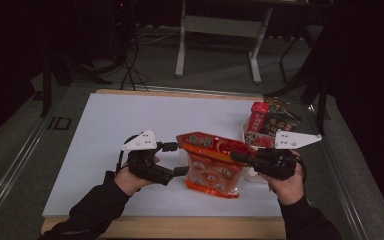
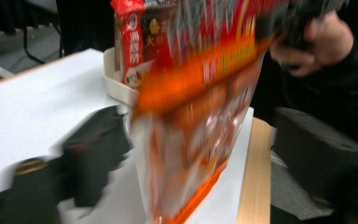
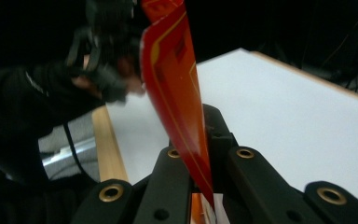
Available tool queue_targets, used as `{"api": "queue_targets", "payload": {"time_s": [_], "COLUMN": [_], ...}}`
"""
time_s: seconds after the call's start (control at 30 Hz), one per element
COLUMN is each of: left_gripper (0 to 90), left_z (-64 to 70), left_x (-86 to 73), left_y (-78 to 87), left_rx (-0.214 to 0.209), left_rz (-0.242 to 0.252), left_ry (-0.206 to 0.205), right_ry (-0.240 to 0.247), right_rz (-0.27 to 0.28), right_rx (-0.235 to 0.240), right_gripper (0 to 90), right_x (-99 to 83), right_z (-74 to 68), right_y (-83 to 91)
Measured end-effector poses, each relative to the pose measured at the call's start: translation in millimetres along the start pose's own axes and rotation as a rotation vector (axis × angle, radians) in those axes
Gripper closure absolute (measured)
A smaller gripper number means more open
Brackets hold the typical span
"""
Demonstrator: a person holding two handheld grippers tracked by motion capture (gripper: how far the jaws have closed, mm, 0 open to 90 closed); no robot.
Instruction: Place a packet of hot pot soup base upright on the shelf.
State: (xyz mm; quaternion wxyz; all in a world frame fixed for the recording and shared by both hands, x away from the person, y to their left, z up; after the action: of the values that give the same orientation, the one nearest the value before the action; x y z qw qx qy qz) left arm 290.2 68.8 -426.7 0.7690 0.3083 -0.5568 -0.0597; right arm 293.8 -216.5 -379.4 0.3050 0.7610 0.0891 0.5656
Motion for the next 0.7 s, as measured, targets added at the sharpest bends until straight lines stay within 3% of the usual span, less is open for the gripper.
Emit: {"api": "queue_targets", "payload": {"time_s": [0.1,0.17,0.37,0.7], "left_gripper": [0.5,0.4,0.4,0.5], "left_z": [-1.6,-3.6,-7.2,-14.2], "left_x": [-9.8,-18.0,-47.5,-87.5], "left_y": [-0.1,0.7,2.1,14.1], "left_rx": [0.036,0.059,0.080,0.128], "left_rz": [-0.013,0.006,-0.037,-0.076], "left_ry": [0.014,0.030,0.063,0.121], "right_ry": [0.004,0.004,-0.008,-0.070], "right_rz": [0.039,0.069,0.146,0.206], "right_rx": [-0.019,-0.043,-0.126,-0.262], "right_gripper": [90.0,90.0,90.0,90.0], "right_x": [10.8,17.9,32.7,29.4], "right_z": [2.0,3.0,14.7,47.7], "right_y": [14.4,25.6,64.6,118.0]}}
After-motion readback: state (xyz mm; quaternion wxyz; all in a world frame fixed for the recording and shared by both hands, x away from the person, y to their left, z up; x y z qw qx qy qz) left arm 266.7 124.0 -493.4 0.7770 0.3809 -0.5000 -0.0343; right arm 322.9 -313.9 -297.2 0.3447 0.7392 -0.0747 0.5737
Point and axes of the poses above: each handheld gripper's, and its own axes: y roughly backward along the jaws, x roughly out of its top, z roughly to its right, the point moved 4 cm from there along -y, roughly forward along the jaws, and after that the axes turned 15 degrees about -z, right-handed, at the moved point
